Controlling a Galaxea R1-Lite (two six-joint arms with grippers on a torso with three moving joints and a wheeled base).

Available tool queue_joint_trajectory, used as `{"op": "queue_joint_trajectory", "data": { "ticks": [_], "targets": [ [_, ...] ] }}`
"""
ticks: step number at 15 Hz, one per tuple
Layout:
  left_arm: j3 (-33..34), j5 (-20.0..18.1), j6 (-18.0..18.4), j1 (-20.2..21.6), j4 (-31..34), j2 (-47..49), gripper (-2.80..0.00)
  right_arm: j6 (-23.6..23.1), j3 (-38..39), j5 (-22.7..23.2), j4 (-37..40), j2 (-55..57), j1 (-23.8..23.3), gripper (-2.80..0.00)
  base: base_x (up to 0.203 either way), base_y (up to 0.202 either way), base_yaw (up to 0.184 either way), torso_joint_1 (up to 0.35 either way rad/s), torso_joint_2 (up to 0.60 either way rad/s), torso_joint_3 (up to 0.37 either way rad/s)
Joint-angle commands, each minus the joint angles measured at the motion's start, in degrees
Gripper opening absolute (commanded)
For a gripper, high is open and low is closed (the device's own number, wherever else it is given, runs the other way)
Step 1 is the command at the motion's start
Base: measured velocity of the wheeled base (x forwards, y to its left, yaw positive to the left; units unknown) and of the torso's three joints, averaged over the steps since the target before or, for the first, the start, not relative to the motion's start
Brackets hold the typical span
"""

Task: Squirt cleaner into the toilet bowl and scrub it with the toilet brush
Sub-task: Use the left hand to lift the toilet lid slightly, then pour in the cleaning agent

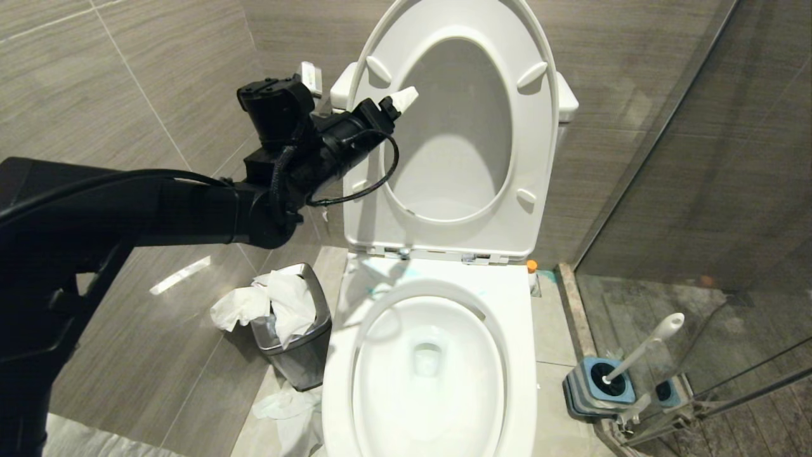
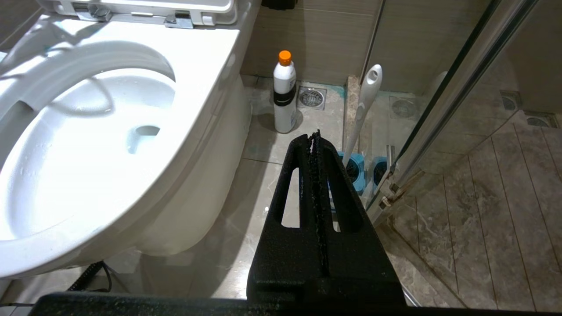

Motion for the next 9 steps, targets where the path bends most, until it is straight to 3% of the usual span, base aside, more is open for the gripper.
{"op": "queue_joint_trajectory", "data": {
  "ticks": [1, 6, 9],
  "targets": [
    [-0.1, -0.1, 0.9, -0.3, -0.2, 0.2, 0.0, 0.0, 0.0, 0.0, 0.0, 0.0, 0.0, -2.8, 0.0, 0.0, 0.0, 0.0, 0.0, 0.0],
    [-1.6, 1.0, 0.3, -1.1, 2.7, -5.6, 0.0, 0.0, 0.0, 0.0, 0.0, 0.0, 0.0, -2.8, 0.0, 0.0, 0.0, 0.0, 0.0, 0.0],
    [-1.6, 0.9, -6.6, -3.0, 12.5, -15.7, 0.0, 0.0, 0.0, 0.0, 0.0, 0.0, 0.0, -2.8, 0.0, 0.0, 0.0, 0.0, 0.0, 0.0]
  ]
}}
